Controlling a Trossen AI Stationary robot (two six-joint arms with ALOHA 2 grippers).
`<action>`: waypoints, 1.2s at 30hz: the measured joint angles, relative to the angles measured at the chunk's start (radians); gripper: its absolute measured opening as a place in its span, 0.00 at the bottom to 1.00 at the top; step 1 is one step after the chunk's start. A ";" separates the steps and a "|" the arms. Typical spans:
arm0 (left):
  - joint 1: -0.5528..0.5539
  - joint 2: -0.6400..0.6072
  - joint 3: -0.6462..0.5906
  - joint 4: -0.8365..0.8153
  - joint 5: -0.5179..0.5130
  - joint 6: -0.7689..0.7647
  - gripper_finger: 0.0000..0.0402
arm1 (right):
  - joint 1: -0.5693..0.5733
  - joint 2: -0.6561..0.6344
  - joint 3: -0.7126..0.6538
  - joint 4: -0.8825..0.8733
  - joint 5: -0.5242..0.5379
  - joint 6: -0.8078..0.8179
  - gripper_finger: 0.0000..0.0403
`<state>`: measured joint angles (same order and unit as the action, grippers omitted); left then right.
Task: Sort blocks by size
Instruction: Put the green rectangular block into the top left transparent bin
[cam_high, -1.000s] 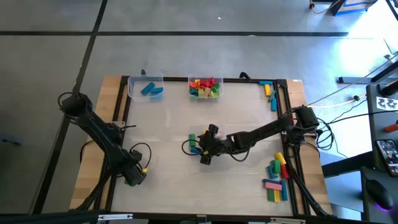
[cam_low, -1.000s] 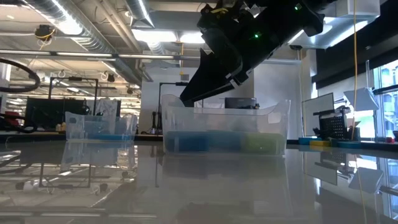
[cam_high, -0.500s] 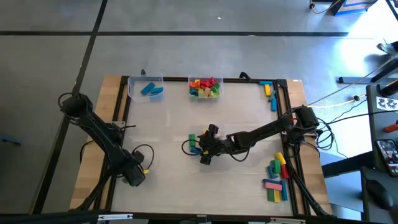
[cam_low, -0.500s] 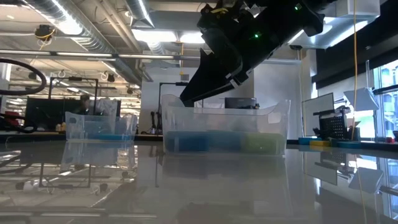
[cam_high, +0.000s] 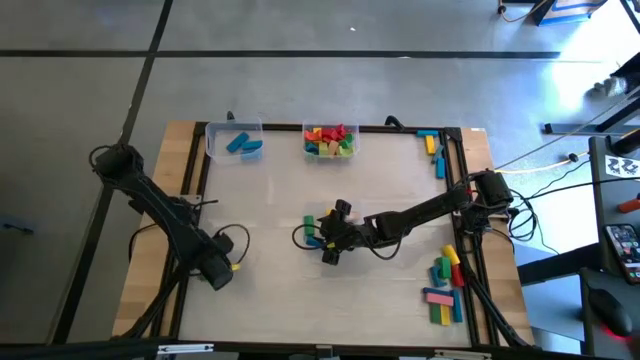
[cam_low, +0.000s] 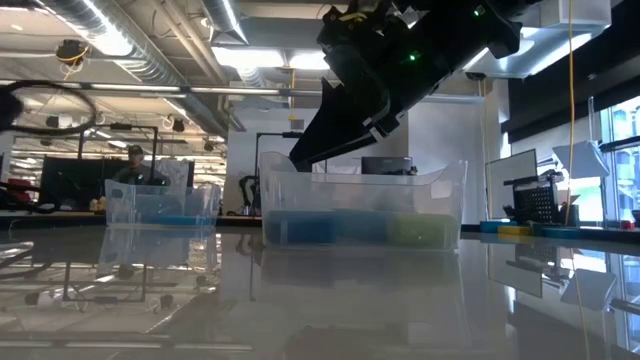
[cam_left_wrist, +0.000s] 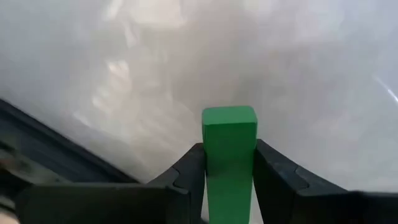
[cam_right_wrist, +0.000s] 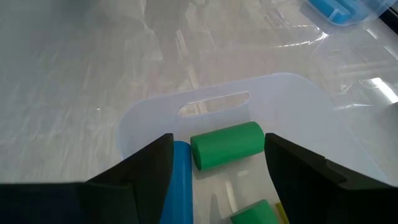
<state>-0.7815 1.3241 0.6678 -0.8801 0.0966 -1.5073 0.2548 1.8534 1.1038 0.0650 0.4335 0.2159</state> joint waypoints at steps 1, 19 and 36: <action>0.015 -0.016 0.000 -0.013 -0.025 0.018 0.24 | 0.000 0.000 0.000 0.000 0.000 0.000 0.62; 0.396 -0.271 0.001 -0.018 -0.507 0.449 0.28 | 0.000 0.000 0.000 -0.015 0.000 0.013 0.62; 0.878 -0.311 0.001 0.185 -0.759 0.942 0.29 | 0.000 0.000 0.000 -0.014 0.000 0.015 0.62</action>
<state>0.0963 1.0134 0.6689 -0.6955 -0.6623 -0.5654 0.2547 1.8534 1.1038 0.0508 0.4332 0.2310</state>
